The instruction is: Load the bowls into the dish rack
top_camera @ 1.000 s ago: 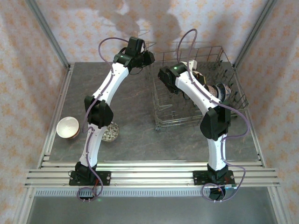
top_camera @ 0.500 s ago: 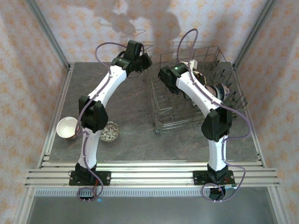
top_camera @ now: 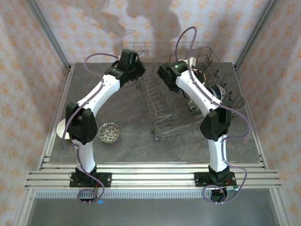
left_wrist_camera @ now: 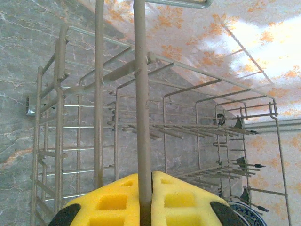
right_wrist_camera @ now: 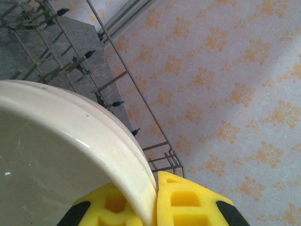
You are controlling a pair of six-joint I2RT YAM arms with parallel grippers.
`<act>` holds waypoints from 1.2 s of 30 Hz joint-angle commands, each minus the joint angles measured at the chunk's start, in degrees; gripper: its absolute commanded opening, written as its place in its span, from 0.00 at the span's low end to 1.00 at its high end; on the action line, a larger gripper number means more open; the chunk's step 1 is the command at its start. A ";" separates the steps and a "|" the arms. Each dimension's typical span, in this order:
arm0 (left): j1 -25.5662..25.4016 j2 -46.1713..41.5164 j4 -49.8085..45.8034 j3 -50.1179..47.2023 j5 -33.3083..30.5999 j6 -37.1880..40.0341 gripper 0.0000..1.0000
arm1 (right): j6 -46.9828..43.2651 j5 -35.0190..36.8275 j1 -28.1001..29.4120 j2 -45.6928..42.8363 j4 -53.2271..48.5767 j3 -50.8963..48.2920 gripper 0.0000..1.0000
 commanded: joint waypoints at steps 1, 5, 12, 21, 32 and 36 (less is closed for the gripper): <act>0.29 -3.14 -4.19 -2.64 -4.35 -1.19 0.03 | 0.39 3.69 1.03 -3.70 -8.83 -3.45 0.00; -0.46 -3.99 -6.33 -2.66 -3.52 0.17 0.11 | 2.76 3.60 1.48 -5.68 -8.83 -9.04 0.00; -0.25 -7.19 -5.31 -4.61 -3.80 2.25 0.42 | 3.65 4.52 1.66 -5.00 -8.82 -11.27 0.00; 0.80 -8.78 -6.82 -2.74 -1.61 5.94 0.71 | 5.18 6.62 1.22 -2.97 -8.88 -14.63 0.00; 1.55 -10.03 -7.21 -2.24 -0.35 7.23 0.75 | 5.76 7.62 1.94 -1.45 -8.88 -16.77 0.00; 2.20 -9.95 -7.59 -1.69 0.53 7.67 0.76 | 4.81 6.81 3.27 -0.24 -8.91 -15.11 0.00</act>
